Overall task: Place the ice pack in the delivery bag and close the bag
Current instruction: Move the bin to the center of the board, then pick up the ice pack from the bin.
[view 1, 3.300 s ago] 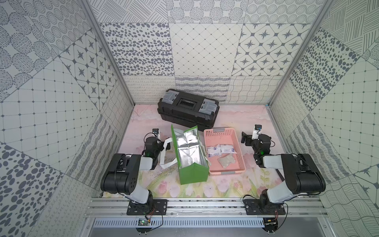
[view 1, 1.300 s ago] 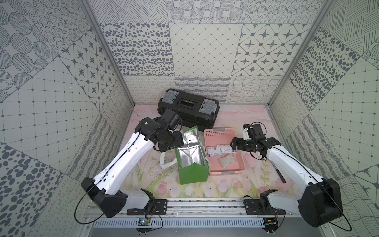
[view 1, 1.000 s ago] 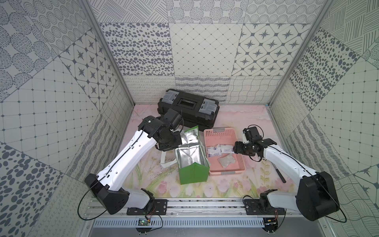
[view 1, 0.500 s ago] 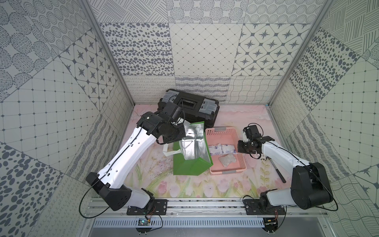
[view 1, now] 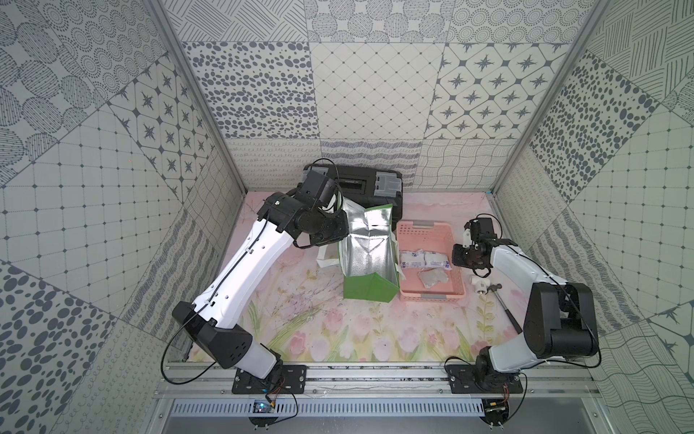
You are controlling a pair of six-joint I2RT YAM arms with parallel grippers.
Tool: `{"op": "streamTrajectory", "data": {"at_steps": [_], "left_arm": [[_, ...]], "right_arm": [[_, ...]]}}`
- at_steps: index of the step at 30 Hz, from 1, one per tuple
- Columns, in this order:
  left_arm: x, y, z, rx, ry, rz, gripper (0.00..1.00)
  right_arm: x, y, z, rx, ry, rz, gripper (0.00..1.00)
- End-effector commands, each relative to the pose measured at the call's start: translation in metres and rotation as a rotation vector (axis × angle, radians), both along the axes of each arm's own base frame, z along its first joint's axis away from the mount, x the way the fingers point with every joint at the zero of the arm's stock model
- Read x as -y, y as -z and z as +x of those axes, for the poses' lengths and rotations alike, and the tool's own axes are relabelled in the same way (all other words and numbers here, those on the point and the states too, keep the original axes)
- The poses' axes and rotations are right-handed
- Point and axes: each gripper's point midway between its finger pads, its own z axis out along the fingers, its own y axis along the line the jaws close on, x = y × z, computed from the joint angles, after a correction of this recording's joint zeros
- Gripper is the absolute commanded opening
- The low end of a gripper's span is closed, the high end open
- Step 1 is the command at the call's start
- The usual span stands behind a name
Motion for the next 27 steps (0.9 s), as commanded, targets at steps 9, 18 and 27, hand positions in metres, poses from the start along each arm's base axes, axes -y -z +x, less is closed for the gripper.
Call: {"op": "streamTrajectory", "data": {"at_steps": [9, 18, 27], "left_arm": [[-0.001, 0.007, 0.003, -0.023, 0.101, -0.089, 0.0], [-0.012, 0.028, 0.005, -0.075, 0.118, -0.075, 0.0], [-0.007, 0.031, 0.015, -0.069, 0.124, -0.106, 0.0]], "right_arm": [[-0.033, -0.075, -0.028, 0.103, -0.458, -0.193, 0.69], [-0.08, -0.045, -0.065, -0.031, -0.96, -0.332, 0.9], [-0.088, 0.002, -0.061, -0.238, -1.175, -0.445, 0.98]]}}
